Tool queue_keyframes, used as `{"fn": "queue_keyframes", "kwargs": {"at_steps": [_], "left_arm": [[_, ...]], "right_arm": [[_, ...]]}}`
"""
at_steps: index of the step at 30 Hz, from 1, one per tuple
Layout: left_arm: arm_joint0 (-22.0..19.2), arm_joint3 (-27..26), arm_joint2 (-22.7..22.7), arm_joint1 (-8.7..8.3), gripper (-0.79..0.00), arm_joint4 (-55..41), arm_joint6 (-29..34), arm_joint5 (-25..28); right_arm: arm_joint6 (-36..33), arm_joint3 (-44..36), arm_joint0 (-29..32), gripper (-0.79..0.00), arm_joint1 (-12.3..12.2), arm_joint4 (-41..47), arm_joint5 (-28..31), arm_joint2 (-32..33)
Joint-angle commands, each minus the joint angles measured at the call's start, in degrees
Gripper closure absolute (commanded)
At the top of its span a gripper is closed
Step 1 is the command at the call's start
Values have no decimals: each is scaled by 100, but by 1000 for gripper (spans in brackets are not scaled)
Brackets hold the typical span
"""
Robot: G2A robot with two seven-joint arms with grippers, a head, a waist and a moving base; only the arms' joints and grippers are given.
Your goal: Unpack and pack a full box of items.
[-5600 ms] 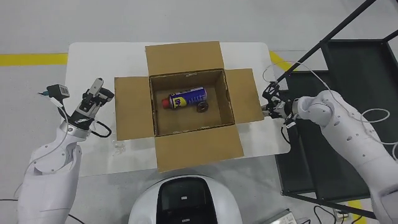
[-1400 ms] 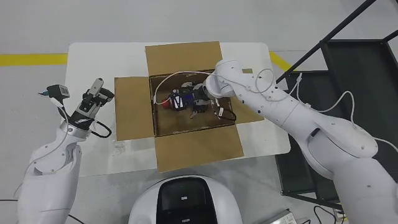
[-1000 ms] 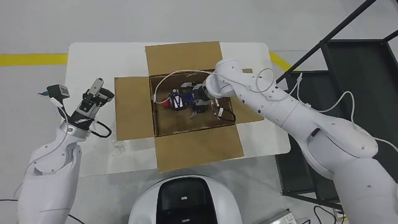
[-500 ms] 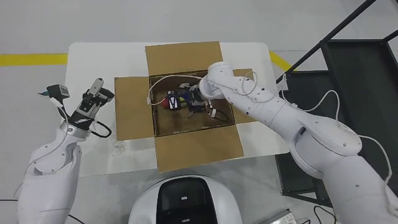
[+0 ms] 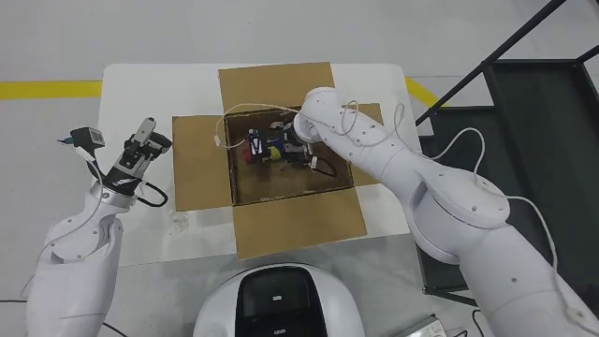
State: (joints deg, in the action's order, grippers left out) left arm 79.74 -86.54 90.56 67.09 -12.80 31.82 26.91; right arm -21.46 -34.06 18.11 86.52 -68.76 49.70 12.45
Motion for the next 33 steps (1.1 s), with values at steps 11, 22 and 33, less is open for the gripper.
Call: {"fn": "queue_keyframes", "kwargs": {"at_steps": [11,22,33], "left_arm": [[0,0,0,0,-785,0,0,0],[0,0,0,0,-785,0,0,0],[0,0,0,0,-785,0,0,0]], "right_arm": [[403,941,6,-730,581,-385,-21,-133],[385,1616,-18,-80,957,-467,27,-118],[387,1771,-174,0,1121,-701,-99,-107]]}}
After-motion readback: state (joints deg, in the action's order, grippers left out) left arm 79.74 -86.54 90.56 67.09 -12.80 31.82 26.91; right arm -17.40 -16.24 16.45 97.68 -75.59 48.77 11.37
